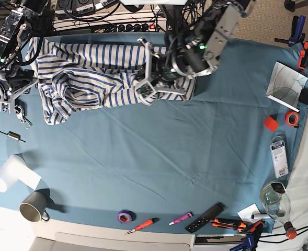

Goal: Fold the T-shirt properly
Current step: 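Carry the left gripper's end of the shirt toward the right gripper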

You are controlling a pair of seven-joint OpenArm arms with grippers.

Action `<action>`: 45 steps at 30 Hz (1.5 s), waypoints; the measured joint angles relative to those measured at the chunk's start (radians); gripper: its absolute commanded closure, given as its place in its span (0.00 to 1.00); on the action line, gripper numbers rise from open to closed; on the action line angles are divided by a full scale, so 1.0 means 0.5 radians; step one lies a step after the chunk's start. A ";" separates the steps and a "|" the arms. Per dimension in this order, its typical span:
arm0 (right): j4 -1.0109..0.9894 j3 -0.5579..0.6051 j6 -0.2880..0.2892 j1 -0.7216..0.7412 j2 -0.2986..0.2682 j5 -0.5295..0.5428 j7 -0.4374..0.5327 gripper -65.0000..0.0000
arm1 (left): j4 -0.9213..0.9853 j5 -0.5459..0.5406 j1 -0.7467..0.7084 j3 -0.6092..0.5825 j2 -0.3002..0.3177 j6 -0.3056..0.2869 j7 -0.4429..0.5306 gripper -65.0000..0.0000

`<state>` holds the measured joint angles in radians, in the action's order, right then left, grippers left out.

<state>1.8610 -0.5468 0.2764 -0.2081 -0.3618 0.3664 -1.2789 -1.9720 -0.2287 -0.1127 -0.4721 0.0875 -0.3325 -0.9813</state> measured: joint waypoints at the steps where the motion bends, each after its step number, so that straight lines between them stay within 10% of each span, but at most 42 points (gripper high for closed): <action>1: 0.000 0.000 -0.001 0.000 0.000 0.000 -0.001 0.77 | 0.027 0.000 0.008 0.000 -0.024 -0.001 -0.001 1.00; 7: 0.000 0.000 -0.001 0.000 0.000 -0.001 -0.001 0.77 | 0.061 0.001 0.016 0.000 -0.084 -0.002 0.015 1.00; 13: 0.000 0.000 -0.001 0.000 0.000 0.000 0.020 0.77 | 0.061 -0.293 0.016 -0.001 -0.098 -0.127 0.082 0.59; 20: 0.000 0.000 -0.001 0.000 0.000 0.000 0.053 0.77 | 0.037 -0.353 0.021 -0.001 -0.164 -0.128 0.079 0.60; 27: 0.000 0.000 0.000 0.000 0.000 -0.002 0.098 0.77 | -0.298 -0.340 0.028 -0.001 -0.164 -0.019 -0.085 1.00; 36: 0.000 0.000 -0.001 0.000 0.000 -0.001 0.100 0.77 | -0.462 0.156 -0.187 0.000 -0.031 0.097 -0.133 1.00; 45: 0.000 0.000 0.000 0.000 0.000 -0.002 0.105 0.77 | -0.157 0.210 -0.178 -0.002 0.024 0.096 0.045 1.00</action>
<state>1.8610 -0.5468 0.2764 -0.2081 -0.3618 0.3656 -1.2263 -2.0506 -0.1238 -0.2016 -0.4732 0.0994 -0.2844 -0.9588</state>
